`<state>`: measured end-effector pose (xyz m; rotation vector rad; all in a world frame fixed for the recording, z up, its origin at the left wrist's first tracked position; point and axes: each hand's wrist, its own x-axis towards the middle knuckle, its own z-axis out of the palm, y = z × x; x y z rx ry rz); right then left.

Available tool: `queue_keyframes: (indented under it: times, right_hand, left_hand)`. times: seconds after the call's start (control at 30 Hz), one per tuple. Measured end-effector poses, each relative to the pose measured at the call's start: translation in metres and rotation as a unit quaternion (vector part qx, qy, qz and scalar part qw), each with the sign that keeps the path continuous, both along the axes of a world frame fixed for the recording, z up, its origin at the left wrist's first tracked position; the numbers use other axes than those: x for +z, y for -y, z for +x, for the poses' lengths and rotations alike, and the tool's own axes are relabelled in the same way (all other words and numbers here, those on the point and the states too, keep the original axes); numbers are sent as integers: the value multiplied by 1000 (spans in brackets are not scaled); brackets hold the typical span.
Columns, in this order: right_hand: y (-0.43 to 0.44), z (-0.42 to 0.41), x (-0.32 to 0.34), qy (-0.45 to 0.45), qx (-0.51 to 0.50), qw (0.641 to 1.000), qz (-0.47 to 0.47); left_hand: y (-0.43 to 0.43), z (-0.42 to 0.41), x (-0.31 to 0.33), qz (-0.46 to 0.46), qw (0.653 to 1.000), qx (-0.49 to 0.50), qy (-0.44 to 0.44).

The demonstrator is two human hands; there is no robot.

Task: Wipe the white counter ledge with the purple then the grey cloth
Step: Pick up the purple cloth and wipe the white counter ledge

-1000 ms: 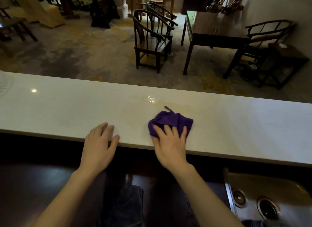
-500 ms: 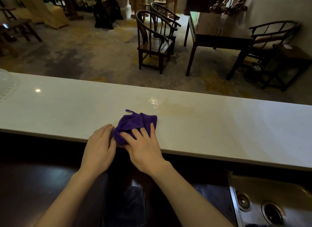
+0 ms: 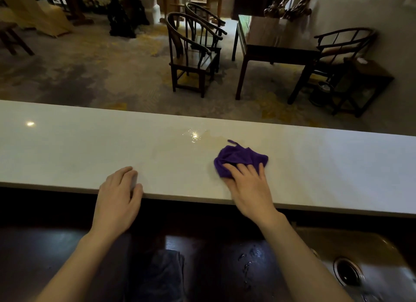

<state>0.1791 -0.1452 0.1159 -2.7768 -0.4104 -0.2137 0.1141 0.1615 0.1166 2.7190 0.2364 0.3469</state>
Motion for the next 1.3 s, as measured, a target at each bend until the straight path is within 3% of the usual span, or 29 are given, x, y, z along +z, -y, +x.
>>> queue_keyframes:
  times: [0.27, 0.63, 0.93, 1.3]
  right_hand:
    - [50, 30, 10, -55, -119, 991, 4]
    - [-13, 96, 12, -93, -156, 983, 13]
    - [-98, 120, 7, -92, -66, 993, 14]
    - [-176, 92, 11, -107, 165, 980, 17]
  left_hand:
    - [2, -1, 2, 7, 1000, 0, -3]
    - [-3, -2, 5, 5, 1000, -14, -13]
    - [-5, -1, 4, -2, 1000, -15, 0]
    - [-11, 0, 0, -26, 999, -21, 14]
